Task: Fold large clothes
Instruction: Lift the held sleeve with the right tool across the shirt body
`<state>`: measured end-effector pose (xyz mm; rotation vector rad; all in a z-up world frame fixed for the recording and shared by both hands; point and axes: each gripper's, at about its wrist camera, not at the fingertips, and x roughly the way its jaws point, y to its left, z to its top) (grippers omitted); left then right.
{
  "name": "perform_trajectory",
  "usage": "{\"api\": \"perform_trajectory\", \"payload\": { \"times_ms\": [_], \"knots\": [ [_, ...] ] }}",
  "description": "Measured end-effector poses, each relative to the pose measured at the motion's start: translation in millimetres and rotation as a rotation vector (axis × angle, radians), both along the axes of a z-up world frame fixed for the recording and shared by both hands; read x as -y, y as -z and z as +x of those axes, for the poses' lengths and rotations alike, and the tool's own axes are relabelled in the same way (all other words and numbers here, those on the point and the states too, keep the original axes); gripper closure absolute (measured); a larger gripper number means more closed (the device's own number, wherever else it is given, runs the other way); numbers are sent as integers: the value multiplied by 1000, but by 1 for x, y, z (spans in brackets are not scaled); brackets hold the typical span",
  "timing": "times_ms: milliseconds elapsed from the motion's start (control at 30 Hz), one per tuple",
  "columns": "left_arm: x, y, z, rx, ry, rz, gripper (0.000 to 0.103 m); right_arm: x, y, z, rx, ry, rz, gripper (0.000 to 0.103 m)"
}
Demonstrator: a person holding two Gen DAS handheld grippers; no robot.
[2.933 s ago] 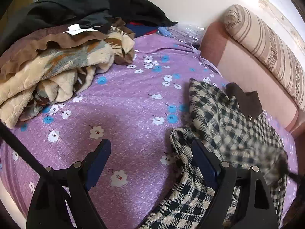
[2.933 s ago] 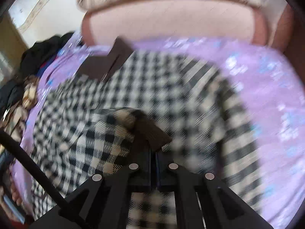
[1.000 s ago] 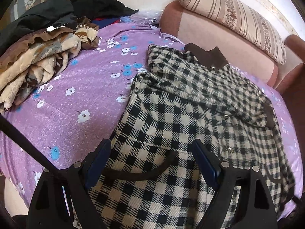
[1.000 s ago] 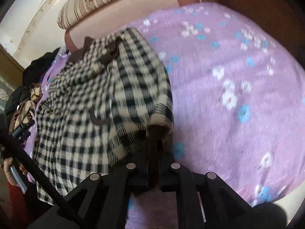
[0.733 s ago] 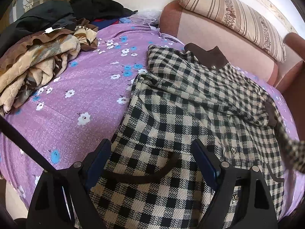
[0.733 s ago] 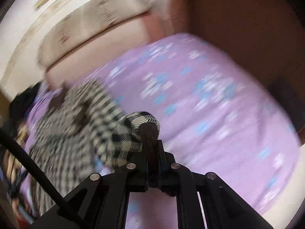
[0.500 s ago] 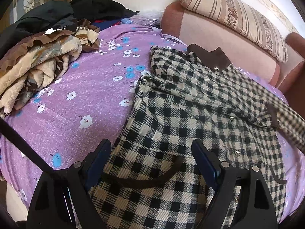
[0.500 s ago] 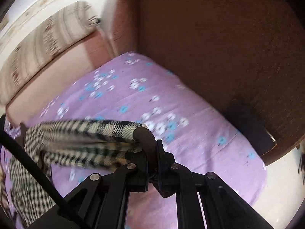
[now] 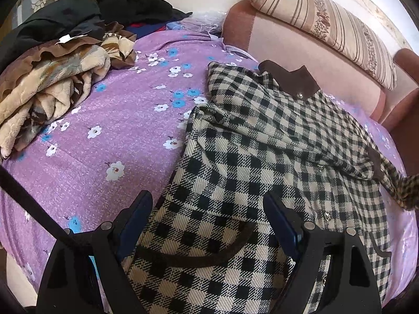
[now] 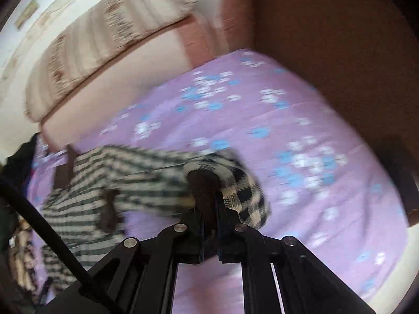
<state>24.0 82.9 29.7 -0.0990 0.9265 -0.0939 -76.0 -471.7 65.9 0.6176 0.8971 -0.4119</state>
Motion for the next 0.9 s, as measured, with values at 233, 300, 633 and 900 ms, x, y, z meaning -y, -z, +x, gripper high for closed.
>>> {"api": "perform_trajectory", "payload": {
  "times_ms": [233,300,633,900],
  "knots": [
    [-5,-7,4,18,0,-21,18,-78,-13,66,76,-145,125,96],
    [-6,-10,6,31,0,-20,18,-105,-17,87,80,-197,113,96],
    [-8,-12,11,43,3,-55,18,-207,33,154,18,-395,120,96],
    [16,-13,3,43,119,-91,18,-225,85,169,72,-465,260,55]
  ]
}}
